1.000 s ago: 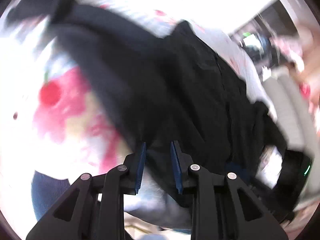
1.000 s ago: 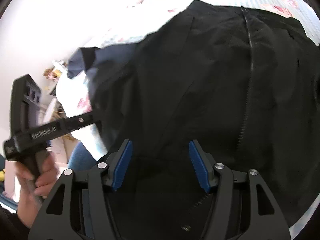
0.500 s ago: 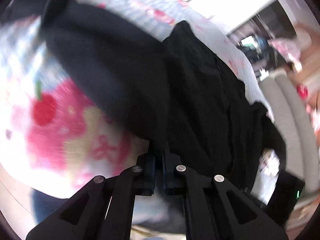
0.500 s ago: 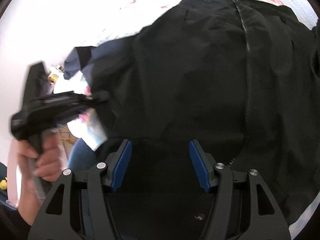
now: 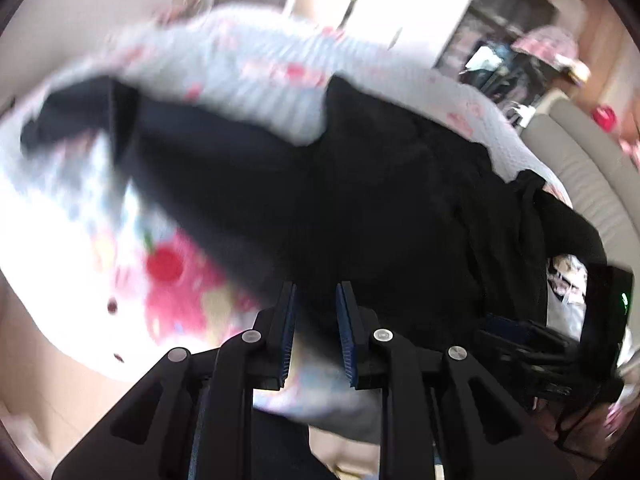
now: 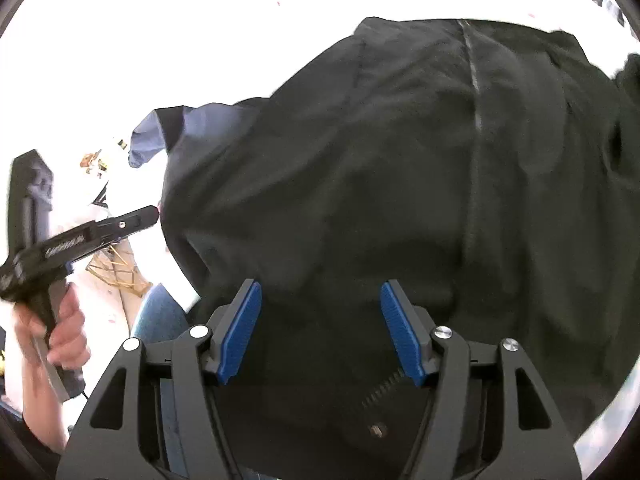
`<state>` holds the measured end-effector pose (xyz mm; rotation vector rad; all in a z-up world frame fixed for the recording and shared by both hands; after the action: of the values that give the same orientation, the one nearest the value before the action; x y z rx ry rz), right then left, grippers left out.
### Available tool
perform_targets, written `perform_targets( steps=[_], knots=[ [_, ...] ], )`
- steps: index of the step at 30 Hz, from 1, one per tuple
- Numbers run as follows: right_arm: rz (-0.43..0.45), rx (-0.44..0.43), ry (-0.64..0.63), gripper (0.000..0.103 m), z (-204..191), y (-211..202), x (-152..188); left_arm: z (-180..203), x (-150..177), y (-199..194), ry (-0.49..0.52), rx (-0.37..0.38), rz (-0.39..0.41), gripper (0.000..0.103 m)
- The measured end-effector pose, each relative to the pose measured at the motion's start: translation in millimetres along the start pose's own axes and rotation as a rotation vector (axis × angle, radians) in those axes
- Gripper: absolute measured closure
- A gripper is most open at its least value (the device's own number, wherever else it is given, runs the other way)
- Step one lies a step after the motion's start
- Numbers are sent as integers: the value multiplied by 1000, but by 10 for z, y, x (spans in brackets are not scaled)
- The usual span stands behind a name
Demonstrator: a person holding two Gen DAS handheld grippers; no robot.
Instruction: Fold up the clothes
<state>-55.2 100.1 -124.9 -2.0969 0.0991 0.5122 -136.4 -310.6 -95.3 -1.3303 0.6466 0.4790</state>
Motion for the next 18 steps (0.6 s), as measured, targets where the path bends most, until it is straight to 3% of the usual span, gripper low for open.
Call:
perform_targets(
  steps=[2,4,6,9,12,15,18],
  knots=[
    [-19,-3,-43,39,-134,122,-39,146,-57,34,48,84,32,77],
    [-71,-7,-77,39,-231,325,-26,201,-69,217,76,148,7,74],
    [-125,29,-102,38,-235,547,36,139,-21,515,72,117,-104,74],
    [-111,58,-154,38,-253,603,150,-41,105,778,32,99,-212,74],
    [-102,53,-193,41,-264,524,269,-82,196,805,18,127,-230,75],
    [-107,60,-236,42,-263,479,373,13,167,896,80,112,-235,74],
    [-146,53,-280,42,-280,443,463,53,208,881,123,114,-237,64]
  ],
)
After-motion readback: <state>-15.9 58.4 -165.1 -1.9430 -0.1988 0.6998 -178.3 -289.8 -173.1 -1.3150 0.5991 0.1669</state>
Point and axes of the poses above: each gripper's, at about its wrist camera, not at the fingertips, and y roughly the way its jaws point, z to its right, x to its underside, the point moved 3 cm from there along y, roughly the way its jaws point, and after that the axes turned 15 degrees about y, right-handed, at the moved point
